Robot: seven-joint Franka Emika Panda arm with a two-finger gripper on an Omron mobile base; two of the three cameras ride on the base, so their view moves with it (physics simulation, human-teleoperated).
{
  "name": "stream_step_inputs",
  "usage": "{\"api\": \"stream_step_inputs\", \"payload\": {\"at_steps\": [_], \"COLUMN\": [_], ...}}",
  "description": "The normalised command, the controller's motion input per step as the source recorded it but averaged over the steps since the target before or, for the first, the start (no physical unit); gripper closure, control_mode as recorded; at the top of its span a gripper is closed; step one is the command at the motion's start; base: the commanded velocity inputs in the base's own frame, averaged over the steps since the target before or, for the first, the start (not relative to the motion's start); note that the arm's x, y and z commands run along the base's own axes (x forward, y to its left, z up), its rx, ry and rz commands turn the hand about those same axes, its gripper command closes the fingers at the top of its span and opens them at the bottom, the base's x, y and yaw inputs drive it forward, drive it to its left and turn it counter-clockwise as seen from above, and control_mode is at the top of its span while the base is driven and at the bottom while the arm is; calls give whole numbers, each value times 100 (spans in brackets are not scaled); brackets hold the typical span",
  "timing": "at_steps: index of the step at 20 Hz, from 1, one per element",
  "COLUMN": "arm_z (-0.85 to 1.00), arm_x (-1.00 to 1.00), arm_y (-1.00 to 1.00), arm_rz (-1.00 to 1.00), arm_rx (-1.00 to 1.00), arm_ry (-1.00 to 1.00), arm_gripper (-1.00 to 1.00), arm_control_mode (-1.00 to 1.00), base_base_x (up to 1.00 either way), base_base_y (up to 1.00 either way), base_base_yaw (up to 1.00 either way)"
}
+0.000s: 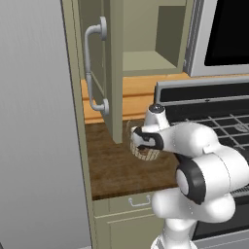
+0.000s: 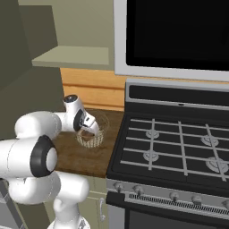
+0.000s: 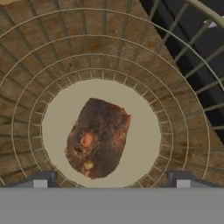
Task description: Open the cabinet, pick up the bread from the cabinet and place it in the basket. Then move the basket to the dining counter.
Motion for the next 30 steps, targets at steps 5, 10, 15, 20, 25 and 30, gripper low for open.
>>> {"api": "stream_step_inputs", "payload": {"at_steps": [5, 10, 15, 20, 25, 30], "arm_z": [10, 73, 68, 1, -26, -47], "arm_x": [-26, 0, 0, 0, 0, 1], "arm_y": [-28, 0, 0, -9, -58, -18], "arm_rz": [-23, -11, -18, -20, -8, 0], "arm_rx": [5, 1, 2, 11, 22, 4], "arm_ry": [1, -2, 0, 14, 14, -3], "arm_gripper": [-100, -100, -100, -100, -100, -100], "arm_control_mode": [-100, -100, -100, -100, -100, -100], "base_base_x": [0, 0, 0, 0, 0, 0], "base_base_y": [0, 0, 0, 0, 0, 0], "base_base_yaw": [0, 0, 0, 0, 0, 0]}}
